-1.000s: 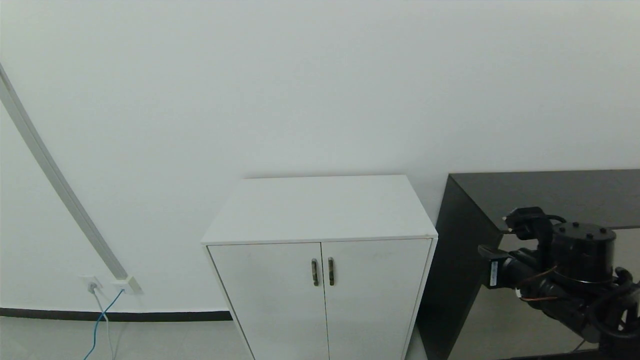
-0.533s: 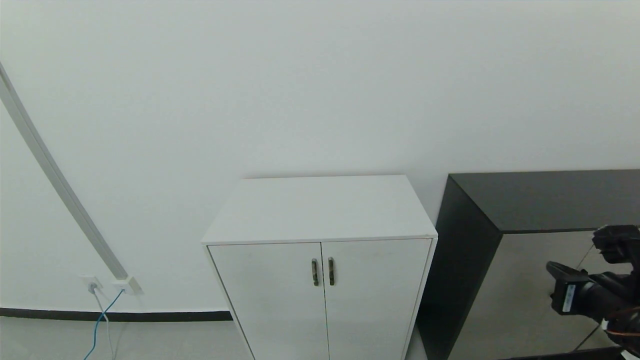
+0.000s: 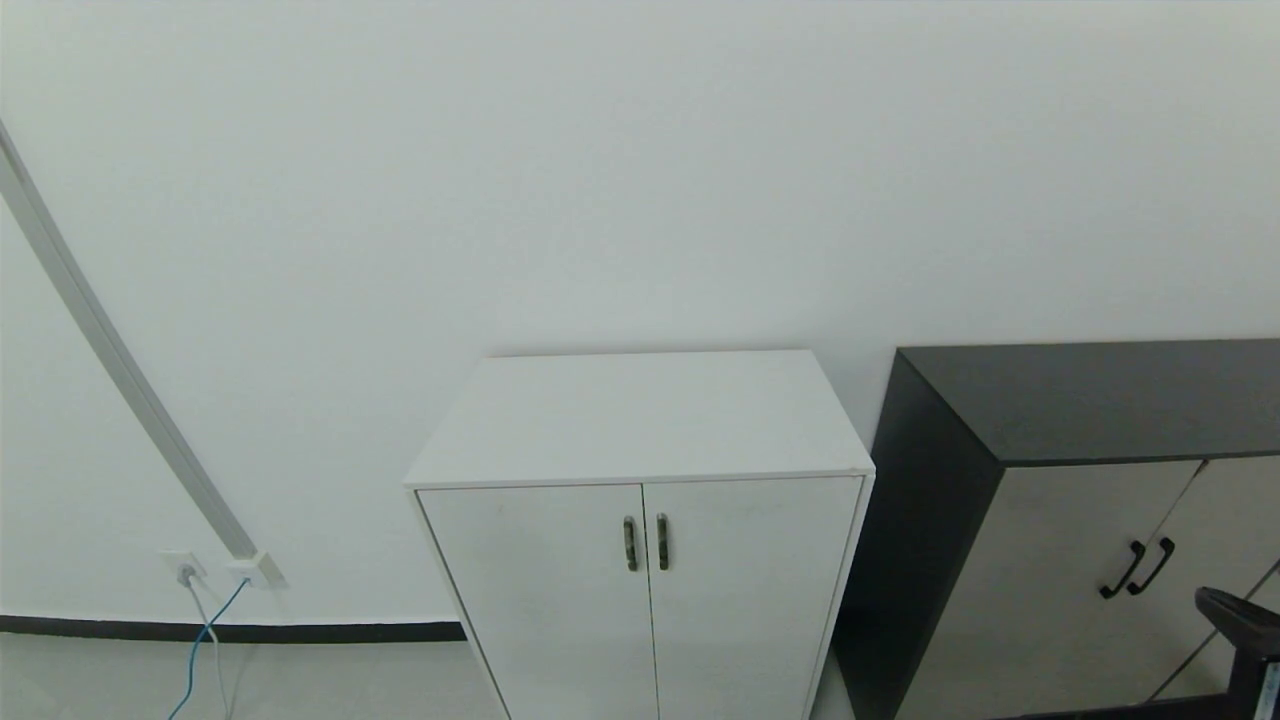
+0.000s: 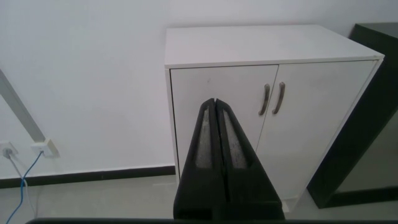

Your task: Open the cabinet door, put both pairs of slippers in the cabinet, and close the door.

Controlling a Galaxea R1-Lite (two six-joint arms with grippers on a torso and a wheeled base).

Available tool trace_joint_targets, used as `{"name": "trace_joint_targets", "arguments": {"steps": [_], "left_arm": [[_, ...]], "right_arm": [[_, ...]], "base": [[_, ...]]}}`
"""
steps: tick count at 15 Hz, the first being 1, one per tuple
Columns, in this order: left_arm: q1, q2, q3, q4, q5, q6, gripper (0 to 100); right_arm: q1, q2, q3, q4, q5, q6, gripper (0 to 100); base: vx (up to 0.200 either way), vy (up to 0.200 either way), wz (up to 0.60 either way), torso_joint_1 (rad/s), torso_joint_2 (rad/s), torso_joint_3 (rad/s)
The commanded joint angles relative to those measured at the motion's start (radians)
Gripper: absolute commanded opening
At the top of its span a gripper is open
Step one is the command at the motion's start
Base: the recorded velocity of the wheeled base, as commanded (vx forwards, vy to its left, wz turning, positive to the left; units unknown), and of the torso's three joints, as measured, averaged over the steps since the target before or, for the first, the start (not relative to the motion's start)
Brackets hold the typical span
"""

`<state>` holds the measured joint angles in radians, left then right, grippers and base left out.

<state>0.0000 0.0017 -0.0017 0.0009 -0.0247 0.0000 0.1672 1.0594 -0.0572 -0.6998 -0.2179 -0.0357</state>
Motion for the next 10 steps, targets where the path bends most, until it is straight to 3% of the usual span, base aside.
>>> {"name": "trace_joint_targets", "arguments": {"steps": [1, 4, 10], "left_arm": [[0.0, 0.0, 0.0, 0.001, 0.0, 0.0, 0], [0.0, 0.0, 0.0, 0.001, 0.0, 0.0, 0], [0.0, 0.0, 0.0, -0.001, -0.001, 0.0, 0]], "right_arm": [[-0.002, -0.213, -0.018, 0.14, 0.068, -0.001, 0], [-0.002, -0.355, -0.013, 0.278, 0.181, -0.001, 0], [0.005, -0.599, 0.0, 0.608, 0.292, -0.001, 0]], "base": [[0.0, 0.0, 0.0, 0.0, 0.0, 0.0], [0.0, 0.0, 0.0, 0.0, 0.0, 0.0], [0.0, 0.0, 0.0, 0.0, 0.0, 0.0]]}}
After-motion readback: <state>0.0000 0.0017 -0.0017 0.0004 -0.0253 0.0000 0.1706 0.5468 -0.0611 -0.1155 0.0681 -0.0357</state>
